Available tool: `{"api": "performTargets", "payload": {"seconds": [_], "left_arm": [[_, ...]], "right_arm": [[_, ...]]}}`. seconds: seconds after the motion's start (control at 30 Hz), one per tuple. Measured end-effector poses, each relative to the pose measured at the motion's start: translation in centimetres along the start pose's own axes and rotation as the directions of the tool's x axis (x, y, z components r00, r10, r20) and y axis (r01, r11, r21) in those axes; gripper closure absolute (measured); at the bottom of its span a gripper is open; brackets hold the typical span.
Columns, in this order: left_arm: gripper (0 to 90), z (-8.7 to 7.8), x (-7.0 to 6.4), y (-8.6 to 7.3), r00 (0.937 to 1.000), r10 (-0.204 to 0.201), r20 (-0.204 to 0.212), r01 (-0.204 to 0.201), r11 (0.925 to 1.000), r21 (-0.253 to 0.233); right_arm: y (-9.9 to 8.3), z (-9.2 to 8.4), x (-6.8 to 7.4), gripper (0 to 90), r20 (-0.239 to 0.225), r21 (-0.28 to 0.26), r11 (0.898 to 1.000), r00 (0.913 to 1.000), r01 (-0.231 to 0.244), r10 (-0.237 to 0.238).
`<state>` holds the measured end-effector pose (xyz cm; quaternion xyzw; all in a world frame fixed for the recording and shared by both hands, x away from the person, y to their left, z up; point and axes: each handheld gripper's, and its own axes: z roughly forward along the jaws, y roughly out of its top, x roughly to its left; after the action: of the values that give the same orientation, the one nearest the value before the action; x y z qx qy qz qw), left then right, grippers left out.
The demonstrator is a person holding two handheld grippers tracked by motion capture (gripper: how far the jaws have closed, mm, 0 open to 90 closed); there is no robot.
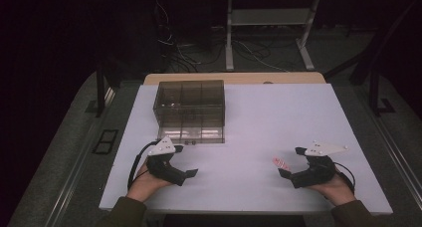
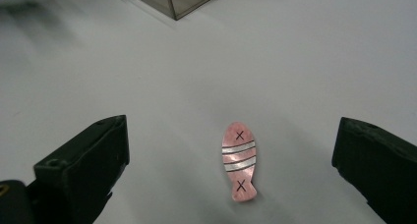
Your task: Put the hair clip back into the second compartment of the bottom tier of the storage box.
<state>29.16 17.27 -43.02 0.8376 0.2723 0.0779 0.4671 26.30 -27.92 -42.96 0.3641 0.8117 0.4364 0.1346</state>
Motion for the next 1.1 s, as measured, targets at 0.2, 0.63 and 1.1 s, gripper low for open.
{"api": "performTargets", "payload": {"seconds": [0.2, 0.63, 1.1], "left_arm": [[0.0, 0.0, 0.0, 0.0, 1.0000, -0.004, -0.001, 0.004, 1.0000, 0.000], [0.0, -0.3, 0.0, -0.4, 0.9999, -0.011, -0.009, 0.011, 0.9999, 0.002], [0.0, -0.6, 0.0, -0.5, 0.9997, -0.020, -0.012, 0.020, 0.9998, -0.005]], "right_arm": [[0.0, -0.1, 0.0, 0.2, -0.010, 0.000, 1.000, 0.9999, -0.006, 0.006], [0.5, -0.2, -0.2, 0.2, -0.010, 0.010, 1.000, 0.9999, -0.008, 0.008], [1.3, -0.1, -0.7, 0.2, -0.012, 0.011, 1.000, 0.9999, -0.004, 0.004]]}}
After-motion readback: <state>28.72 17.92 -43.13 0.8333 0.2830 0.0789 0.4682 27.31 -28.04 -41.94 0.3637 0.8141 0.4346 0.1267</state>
